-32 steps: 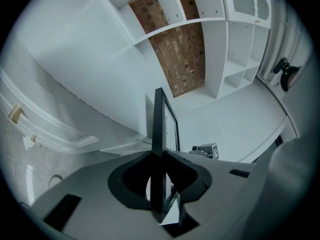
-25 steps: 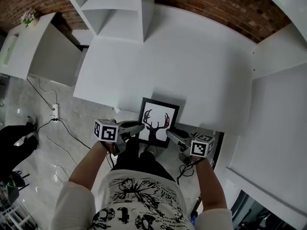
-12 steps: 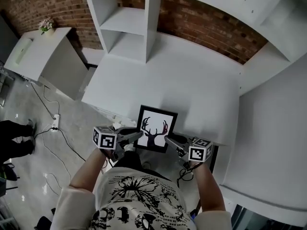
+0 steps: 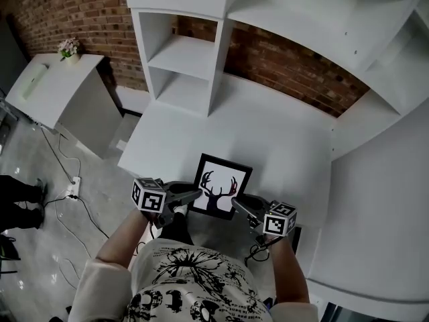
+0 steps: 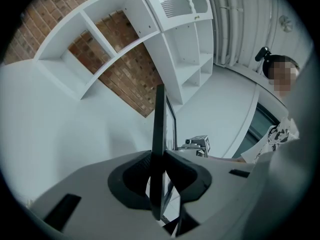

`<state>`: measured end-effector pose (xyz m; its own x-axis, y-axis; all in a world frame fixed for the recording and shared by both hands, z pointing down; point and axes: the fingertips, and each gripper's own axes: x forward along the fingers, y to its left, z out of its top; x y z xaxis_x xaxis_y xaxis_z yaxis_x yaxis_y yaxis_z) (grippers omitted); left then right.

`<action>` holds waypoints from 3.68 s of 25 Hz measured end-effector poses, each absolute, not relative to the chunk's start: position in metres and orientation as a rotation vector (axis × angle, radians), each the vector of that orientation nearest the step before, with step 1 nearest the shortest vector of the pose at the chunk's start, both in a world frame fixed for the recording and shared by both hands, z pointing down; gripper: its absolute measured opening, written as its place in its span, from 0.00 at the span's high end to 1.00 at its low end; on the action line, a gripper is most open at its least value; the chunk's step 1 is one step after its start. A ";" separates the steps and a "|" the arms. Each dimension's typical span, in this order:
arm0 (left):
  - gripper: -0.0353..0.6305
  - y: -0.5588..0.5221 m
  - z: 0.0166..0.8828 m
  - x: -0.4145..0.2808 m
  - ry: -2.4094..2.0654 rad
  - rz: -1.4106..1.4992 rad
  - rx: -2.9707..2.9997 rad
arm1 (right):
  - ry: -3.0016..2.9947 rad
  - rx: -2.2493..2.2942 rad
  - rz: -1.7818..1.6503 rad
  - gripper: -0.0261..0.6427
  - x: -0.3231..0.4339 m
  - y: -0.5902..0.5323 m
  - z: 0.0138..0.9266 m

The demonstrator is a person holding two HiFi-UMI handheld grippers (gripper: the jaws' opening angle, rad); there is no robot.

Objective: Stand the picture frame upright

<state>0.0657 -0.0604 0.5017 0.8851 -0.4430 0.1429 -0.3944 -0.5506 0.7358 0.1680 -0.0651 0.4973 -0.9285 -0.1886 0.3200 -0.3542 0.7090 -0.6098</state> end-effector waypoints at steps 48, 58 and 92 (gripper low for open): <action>0.74 -0.412 0.563 -0.086 -0.864 0.377 2.542 | -2.357 0.936 0.455 0.82 0.022 -0.411 0.565; 0.73 -0.420 0.581 -0.086 -0.853 0.410 2.502 | -2.314 0.945 0.439 0.82 0.023 -0.422 0.577; 0.69 -0.397 0.606 -0.121 -1.131 0.374 2.274 | -2.270 1.096 0.403 0.60 0.034 -0.412 0.572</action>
<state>-0.1212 -0.3971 0.6059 0.6040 -0.6383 0.4772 -0.7970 -0.4824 0.3635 0.0340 -0.4121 0.5718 -0.4941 -0.6116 0.6179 -0.7869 0.6168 -0.0186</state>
